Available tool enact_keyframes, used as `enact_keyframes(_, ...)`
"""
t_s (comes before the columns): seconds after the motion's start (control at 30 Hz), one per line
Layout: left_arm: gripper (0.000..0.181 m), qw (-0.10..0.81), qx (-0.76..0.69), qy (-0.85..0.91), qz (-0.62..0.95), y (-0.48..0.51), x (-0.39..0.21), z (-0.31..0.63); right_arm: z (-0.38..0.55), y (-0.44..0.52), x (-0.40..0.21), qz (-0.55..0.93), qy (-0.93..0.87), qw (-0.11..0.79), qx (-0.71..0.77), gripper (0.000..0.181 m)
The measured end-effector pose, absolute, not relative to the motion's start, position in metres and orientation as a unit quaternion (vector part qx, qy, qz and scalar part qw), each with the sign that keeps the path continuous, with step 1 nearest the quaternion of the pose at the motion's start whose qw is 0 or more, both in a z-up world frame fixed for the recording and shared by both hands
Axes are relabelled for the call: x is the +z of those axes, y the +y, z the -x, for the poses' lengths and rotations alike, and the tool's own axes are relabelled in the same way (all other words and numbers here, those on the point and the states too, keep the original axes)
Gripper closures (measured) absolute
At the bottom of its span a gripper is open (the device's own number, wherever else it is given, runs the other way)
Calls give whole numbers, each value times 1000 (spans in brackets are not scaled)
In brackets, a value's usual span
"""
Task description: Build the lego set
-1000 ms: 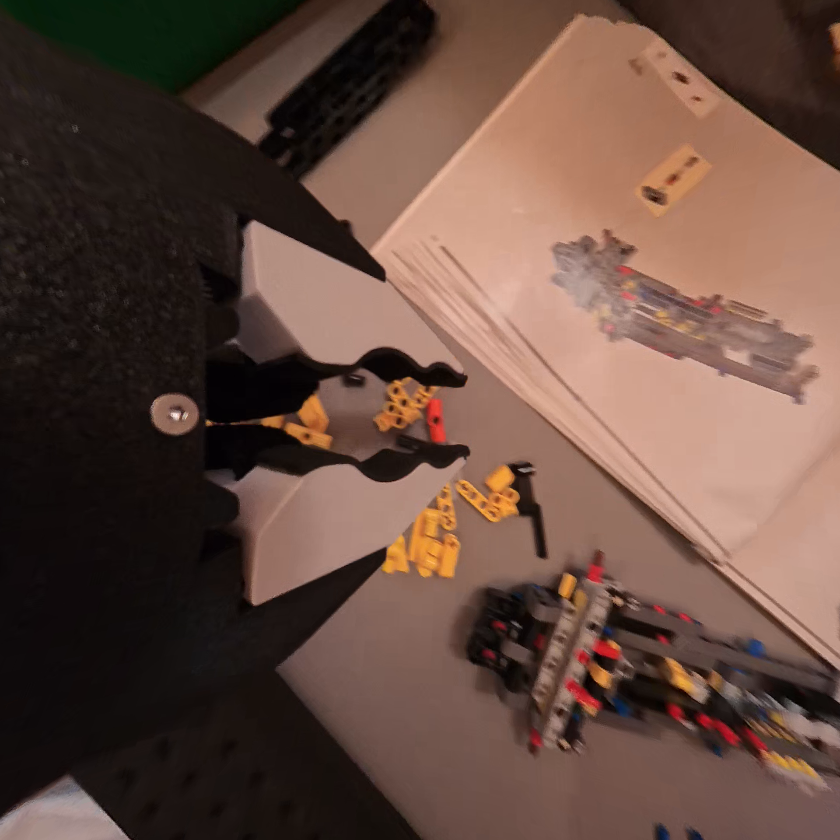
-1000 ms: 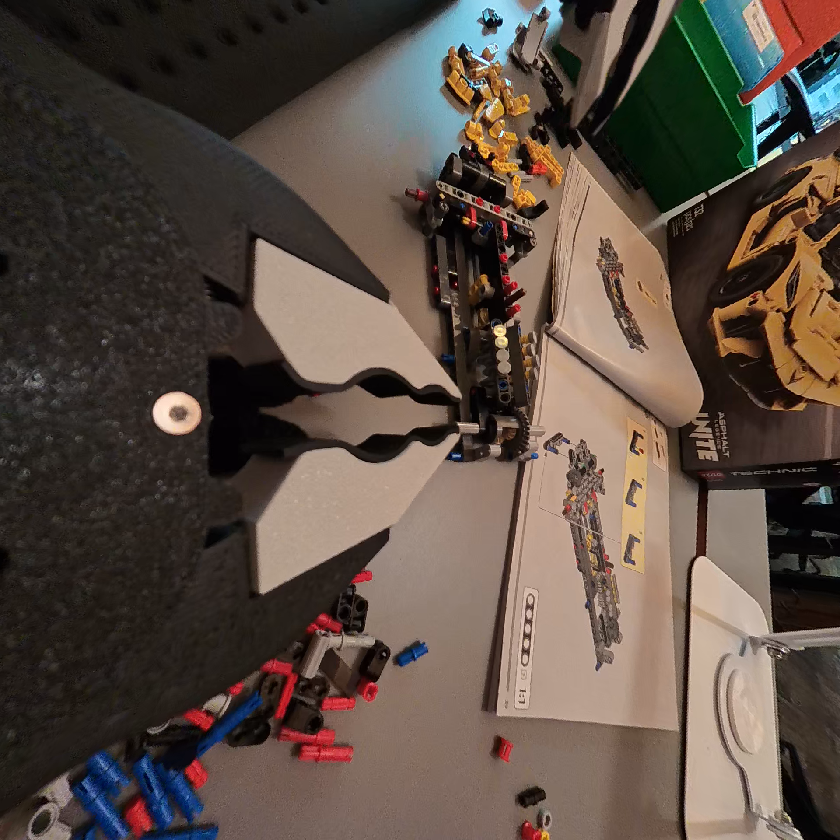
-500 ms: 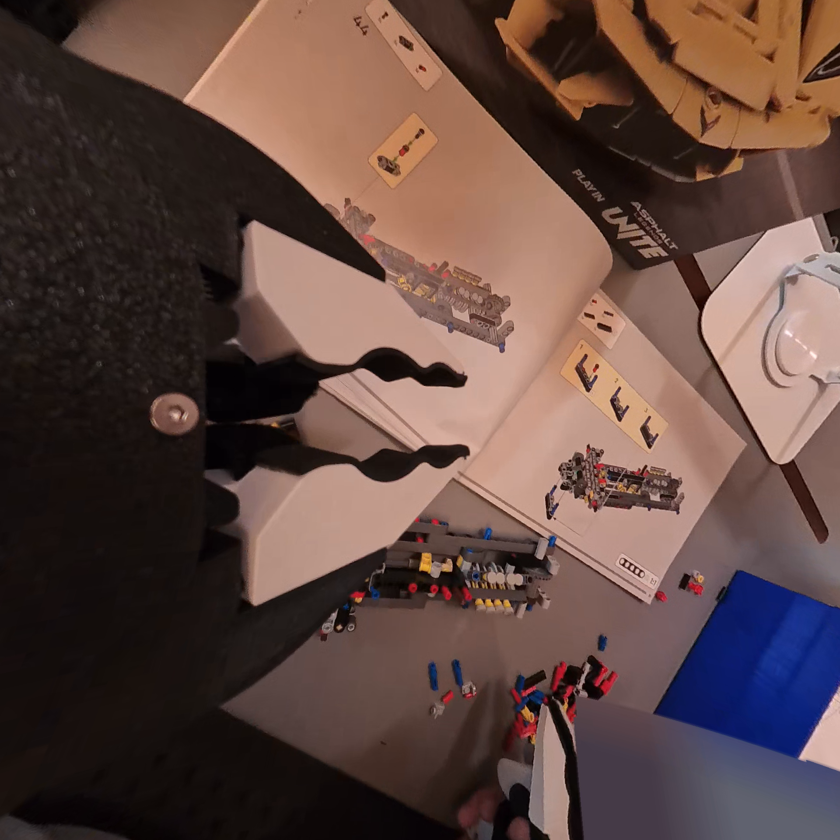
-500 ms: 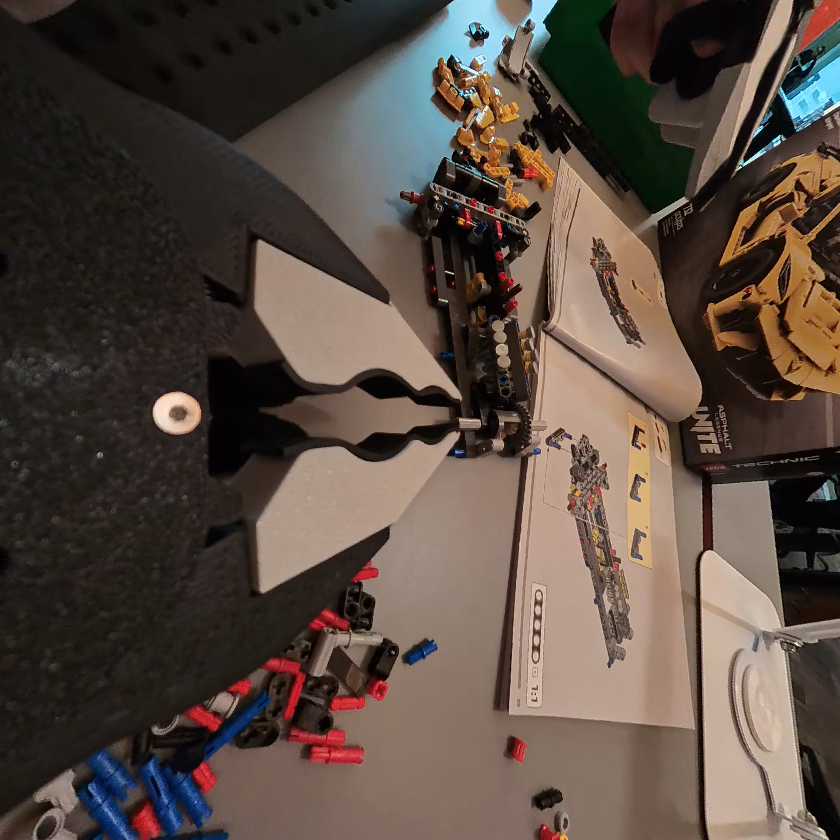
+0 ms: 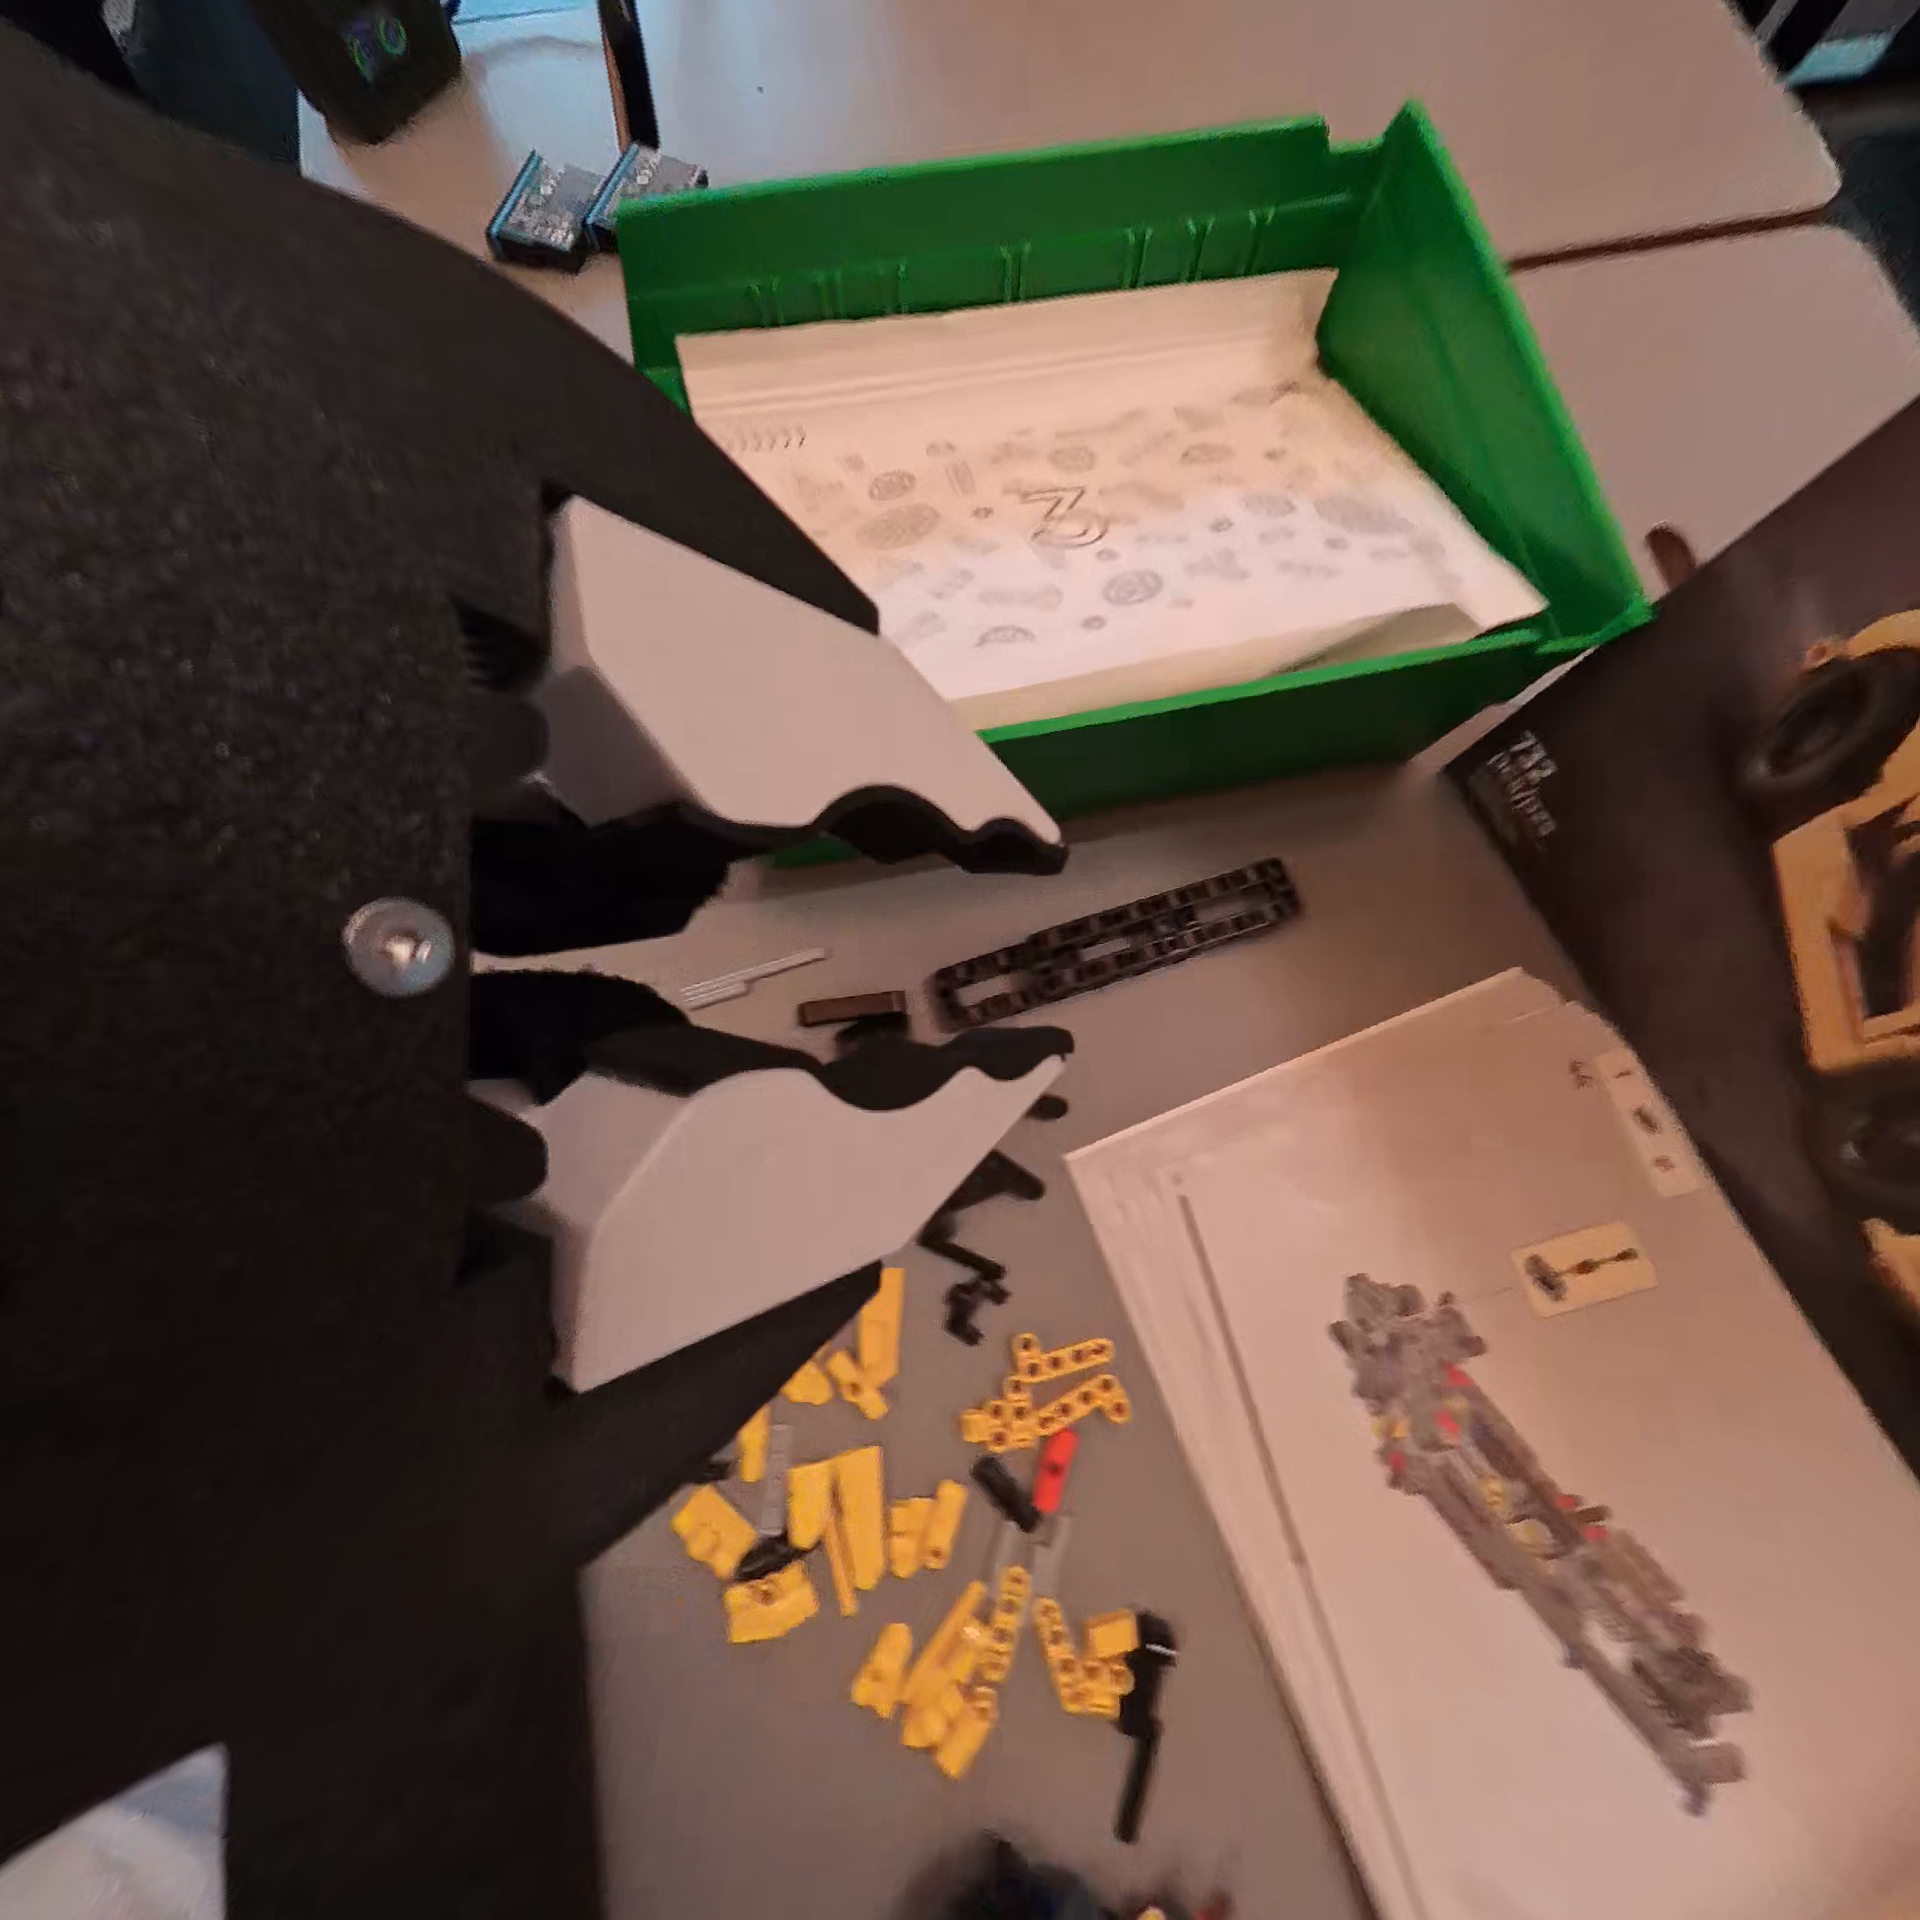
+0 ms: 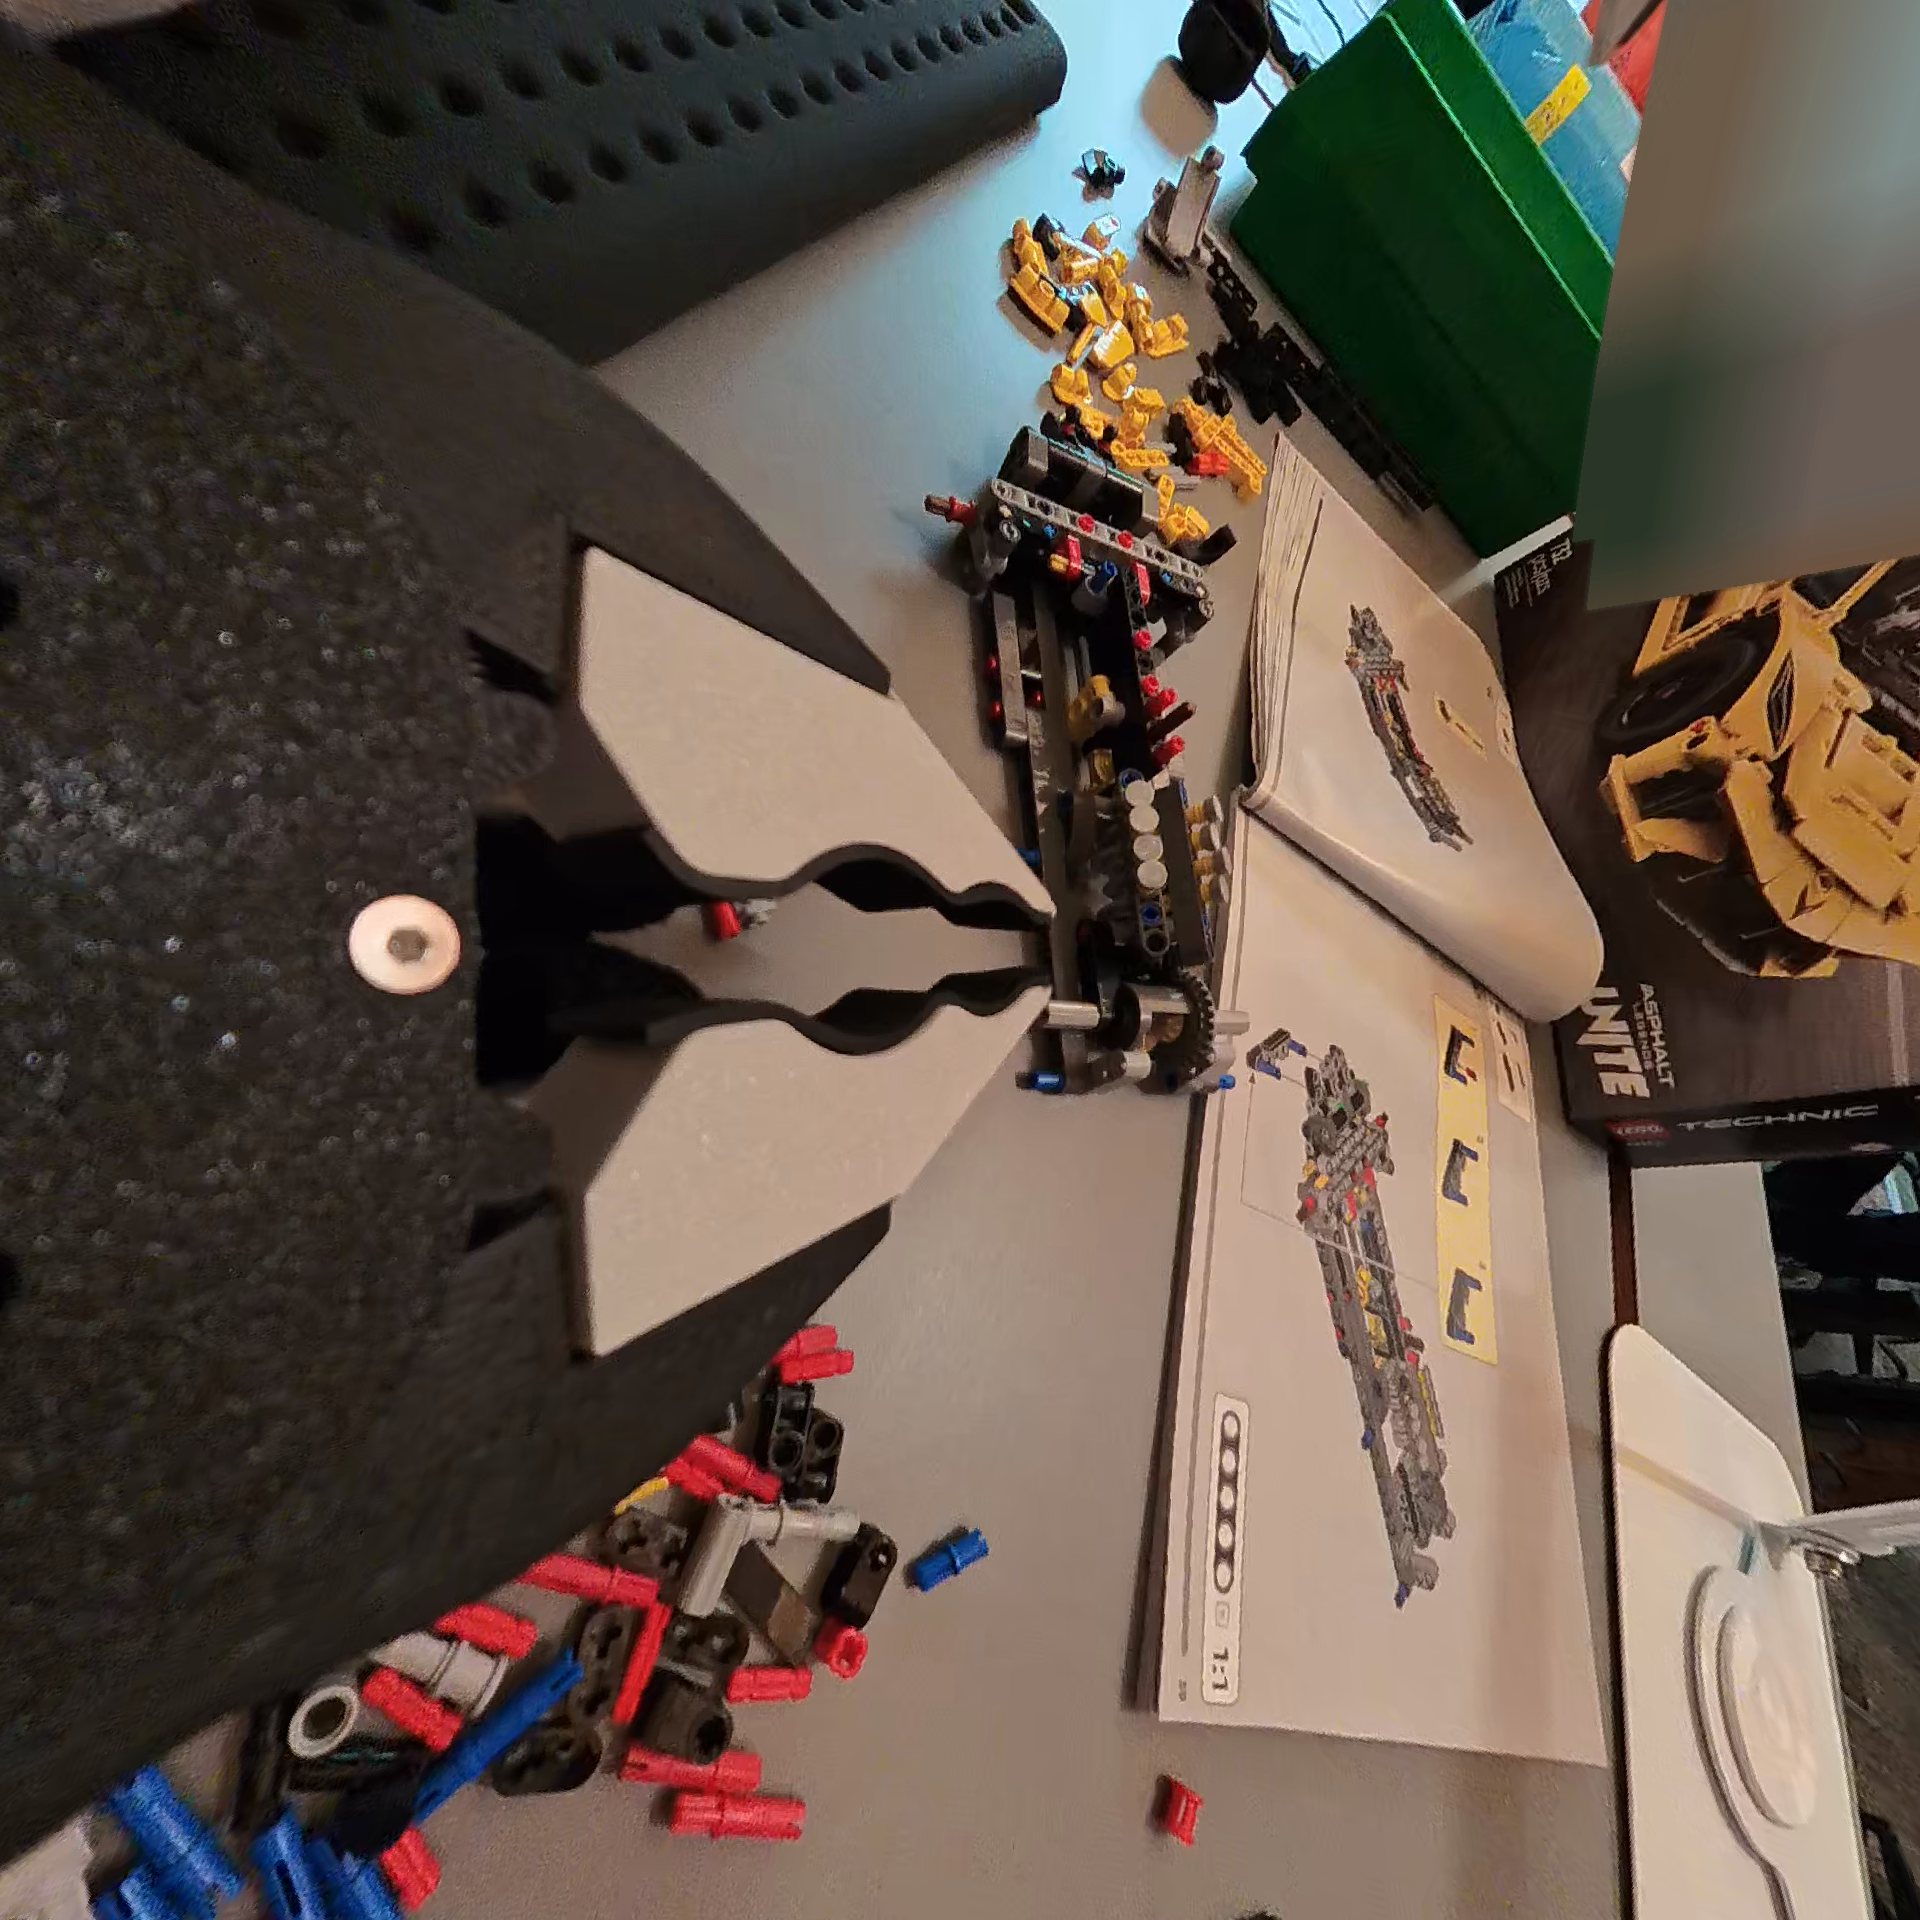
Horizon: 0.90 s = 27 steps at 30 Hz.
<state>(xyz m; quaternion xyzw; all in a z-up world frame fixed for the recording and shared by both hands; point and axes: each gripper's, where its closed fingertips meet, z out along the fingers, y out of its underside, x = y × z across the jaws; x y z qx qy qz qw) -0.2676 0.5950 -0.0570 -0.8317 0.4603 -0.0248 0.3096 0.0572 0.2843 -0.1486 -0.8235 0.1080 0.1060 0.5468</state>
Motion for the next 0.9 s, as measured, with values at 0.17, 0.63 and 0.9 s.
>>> enact_keyframes(0.17, 151, 237, -12, 480, 845, 583, -113, 306, -52, 285, -148, 826, 94, 546, 103, 175)
enact_keyframes(0.63, 160, 69, -21, 479, 875, 566, -205, 331, -51, 281, -144, 817, 102, 554, 120, 175)
enact_keyframes(0.9, 175, 63, 25, 505, 861, 569, -204, 339, -47, 283, -146, 821, 94, 549, 126, 175)
